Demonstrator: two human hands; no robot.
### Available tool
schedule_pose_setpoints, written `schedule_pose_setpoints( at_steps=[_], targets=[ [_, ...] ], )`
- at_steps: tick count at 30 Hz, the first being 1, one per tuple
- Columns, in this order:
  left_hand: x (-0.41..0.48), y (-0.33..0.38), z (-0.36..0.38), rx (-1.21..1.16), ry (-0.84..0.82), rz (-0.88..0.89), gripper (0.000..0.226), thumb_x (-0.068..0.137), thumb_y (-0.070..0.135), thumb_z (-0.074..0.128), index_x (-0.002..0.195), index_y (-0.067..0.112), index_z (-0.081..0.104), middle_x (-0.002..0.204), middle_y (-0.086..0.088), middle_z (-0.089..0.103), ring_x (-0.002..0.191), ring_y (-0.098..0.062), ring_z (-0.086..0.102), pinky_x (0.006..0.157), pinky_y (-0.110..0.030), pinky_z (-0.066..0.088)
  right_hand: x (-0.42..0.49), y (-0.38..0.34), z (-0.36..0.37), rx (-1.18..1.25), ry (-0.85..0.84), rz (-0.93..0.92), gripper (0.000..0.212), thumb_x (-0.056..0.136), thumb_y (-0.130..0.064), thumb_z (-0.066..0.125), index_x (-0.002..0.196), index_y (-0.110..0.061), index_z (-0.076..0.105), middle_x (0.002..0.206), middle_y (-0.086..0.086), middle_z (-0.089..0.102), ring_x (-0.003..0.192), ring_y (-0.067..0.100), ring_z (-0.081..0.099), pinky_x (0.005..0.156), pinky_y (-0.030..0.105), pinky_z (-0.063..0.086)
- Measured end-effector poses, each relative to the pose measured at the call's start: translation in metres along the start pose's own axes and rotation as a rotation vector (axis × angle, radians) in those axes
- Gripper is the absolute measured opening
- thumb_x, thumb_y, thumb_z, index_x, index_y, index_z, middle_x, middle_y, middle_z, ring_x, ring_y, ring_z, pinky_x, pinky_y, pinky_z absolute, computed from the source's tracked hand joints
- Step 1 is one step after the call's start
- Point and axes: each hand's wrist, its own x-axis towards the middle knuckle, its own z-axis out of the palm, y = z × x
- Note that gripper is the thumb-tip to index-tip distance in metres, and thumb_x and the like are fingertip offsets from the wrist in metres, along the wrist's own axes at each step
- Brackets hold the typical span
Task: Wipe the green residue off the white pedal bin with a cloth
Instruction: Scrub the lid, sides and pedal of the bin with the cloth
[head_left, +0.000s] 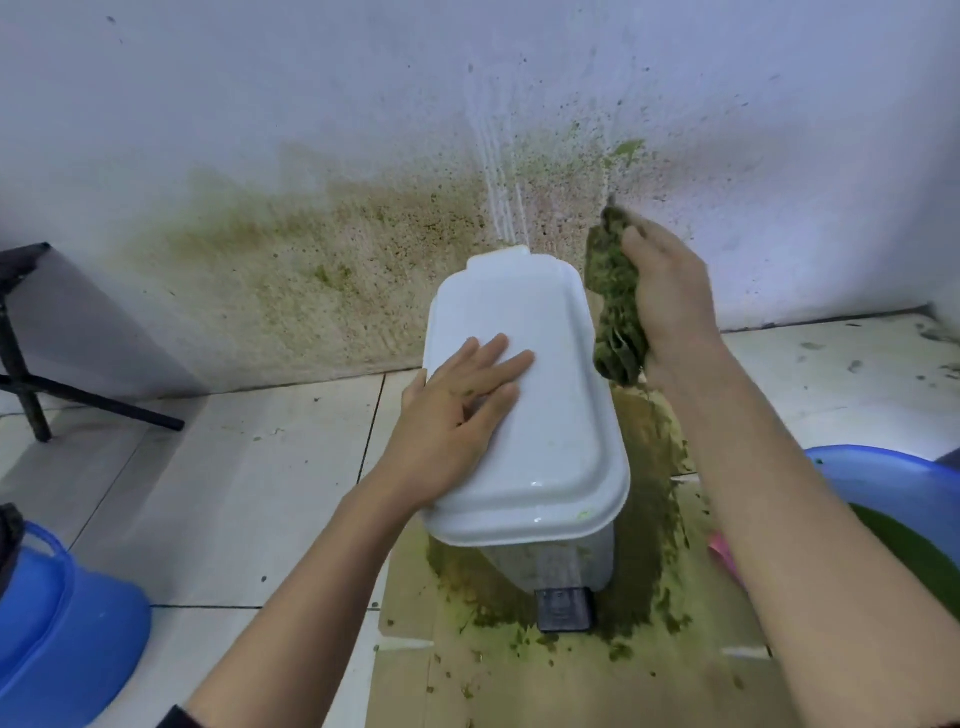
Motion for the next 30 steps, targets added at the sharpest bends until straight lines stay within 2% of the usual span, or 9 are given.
schedule_pose_setpoints(
  at_steps=[3, 5, 7, 11, 18, 21, 23, 27, 30],
  targets=[
    [0.002, 0.006, 0.013, -0.09, 0.153, -0.059, 0.038, 0.101, 0.032, 0.05, 0.139, 0.037, 0.053, 0.158, 0.016, 0.032, 0.149, -0.002, 0.017, 0.124, -0.041, 0.016, 0.017, 0.026, 0.017, -0.617, -0.212, -0.136, 0.045, 0.103, -0.03, 0.042, 0.147, -0.022, 0.044, 0.15, 0.002, 0.045, 0.138, 0.02, 0.04, 0.115, 0.038, 0.032],
    [0.003, 0.01, 0.013, -0.148, 0.268, -0.173, 0.042, 0.104, 0.026, 0.046, 0.146, 0.025, 0.047, 0.16, 0.012, 0.027, 0.15, -0.006, 0.017, 0.122, -0.029, 0.015, 0.017, 0.036, 0.017, -0.827, -0.256, -0.15, 0.052, 0.105, -0.037, 0.036, 0.154, -0.022, 0.028, 0.164, 0.003, 0.019, 0.15, 0.021, 0.018, 0.121, 0.041, 0.017],
    [0.004, 0.012, 0.013, -0.186, 0.332, -0.285, 0.046, 0.105, 0.028, 0.04, 0.151, 0.021, 0.037, 0.162, 0.009, 0.025, 0.15, -0.009, 0.019, 0.117, -0.022, 0.013, 0.008, 0.04, 0.011, -0.901, -0.26, -0.161, 0.055, 0.106, -0.038, 0.031, 0.156, -0.02, 0.021, 0.166, 0.003, 0.009, 0.152, 0.021, 0.01, 0.122, 0.042, 0.011],
    [0.008, 0.013, 0.014, -0.193, 0.354, -0.363, 0.049, 0.107, 0.032, 0.033, 0.154, 0.018, 0.031, 0.161, 0.003, 0.029, 0.148, -0.015, 0.025, 0.122, -0.033, 0.018, -0.036, 0.038, 0.0, -0.921, -0.28, -0.157, 0.054, 0.106, -0.037, 0.028, 0.157, -0.022, 0.016, 0.166, -0.001, 0.004, 0.152, 0.015, 0.003, 0.121, 0.034, 0.006],
    [0.009, 0.002, 0.016, -0.343, 0.383, -0.41, 0.043, 0.106, 0.036, 0.033, 0.143, 0.024, 0.051, 0.145, 0.002, 0.054, 0.133, -0.022, 0.049, 0.113, -0.048, 0.038, -0.146, 0.041, -0.008, -1.225, -0.216, -0.264, 0.065, 0.097, -0.046, 0.0, 0.157, -0.024, 0.012, 0.165, -0.004, 0.001, 0.152, 0.015, -0.005, 0.12, 0.028, -0.004],
    [0.007, 0.002, 0.016, -0.437, 0.412, -0.442, 0.037, 0.102, 0.045, 0.037, 0.115, 0.026, 0.066, 0.123, 0.0, 0.068, 0.114, -0.023, 0.062, 0.103, -0.05, 0.046, -0.12, 0.035, 0.006, -1.371, -0.228, -0.326, 0.067, 0.097, -0.045, -0.001, 0.156, -0.018, 0.018, 0.165, 0.003, 0.012, 0.152, 0.021, 0.004, 0.123, 0.037, 0.002],
    [0.006, 0.003, 0.016, -0.492, 0.419, -0.47, 0.044, 0.098, 0.053, 0.039, 0.119, 0.026, 0.067, 0.119, 0.004, 0.069, 0.111, -0.02, 0.063, 0.102, -0.048, 0.048, -0.093, 0.033, 0.016, -1.471, -0.301, -0.344, 0.056, 0.105, -0.039, 0.008, 0.156, -0.017, 0.014, 0.165, 0.005, 0.011, 0.152, 0.023, 0.004, 0.123, 0.04, 0.003],
    [0.003, 0.001, 0.016, -0.58, 0.437, -0.485, 0.042, 0.101, 0.046, 0.041, 0.128, 0.024, 0.064, 0.12, 0.009, 0.069, 0.11, -0.013, 0.064, 0.102, -0.041, 0.049, -0.046, 0.038, 0.045, -1.56, -0.415, -0.312, 0.057, 0.106, -0.036, 0.017, 0.157, -0.013, 0.006, 0.166, 0.008, 0.003, 0.152, 0.025, 0.0, 0.123, 0.044, 0.002],
    [0.001, 0.002, 0.015, -0.673, 0.495, -0.499, 0.034, 0.103, 0.04, 0.042, 0.116, 0.023, 0.069, 0.101, 0.012, 0.071, 0.096, -0.008, 0.066, 0.091, -0.036, 0.051, -0.016, 0.043, 0.084, -1.573, -0.42, -0.278, 0.058, 0.106, -0.037, 0.017, 0.157, -0.011, 0.003, 0.166, 0.009, 0.0, 0.152, 0.027, -0.003, 0.123, 0.045, 0.0]
  ],
)
